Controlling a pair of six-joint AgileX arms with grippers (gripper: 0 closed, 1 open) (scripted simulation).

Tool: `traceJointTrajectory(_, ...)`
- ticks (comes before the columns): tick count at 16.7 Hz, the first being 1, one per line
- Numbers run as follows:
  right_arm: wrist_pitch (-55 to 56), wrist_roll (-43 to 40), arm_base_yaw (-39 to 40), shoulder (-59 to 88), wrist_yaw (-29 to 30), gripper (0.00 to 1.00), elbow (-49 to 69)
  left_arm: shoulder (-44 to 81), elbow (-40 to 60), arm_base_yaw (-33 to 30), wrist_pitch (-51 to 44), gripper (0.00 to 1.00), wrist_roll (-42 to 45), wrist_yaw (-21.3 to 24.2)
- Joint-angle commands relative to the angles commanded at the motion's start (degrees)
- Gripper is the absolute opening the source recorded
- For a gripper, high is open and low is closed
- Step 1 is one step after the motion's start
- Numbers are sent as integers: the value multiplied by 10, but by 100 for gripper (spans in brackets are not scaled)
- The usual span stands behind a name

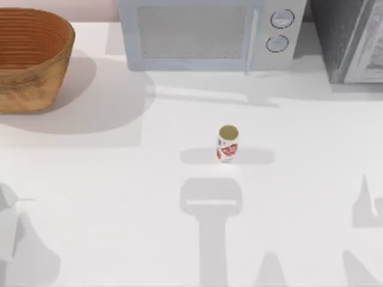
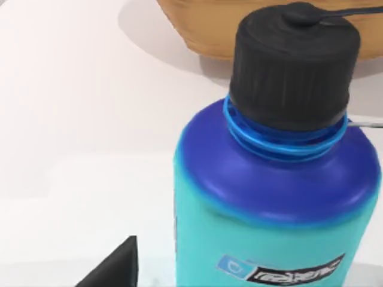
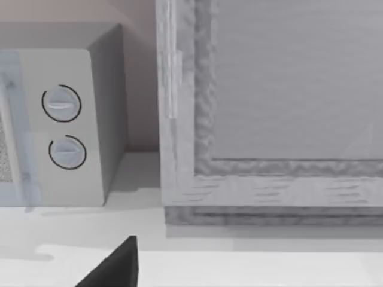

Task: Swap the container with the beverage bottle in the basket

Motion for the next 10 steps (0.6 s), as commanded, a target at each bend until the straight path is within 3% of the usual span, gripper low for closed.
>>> traceJointTrajectory(10, 0, 0, 0, 0, 0, 100, 0, 154, 107, -99, 73, 100, -42, -92)
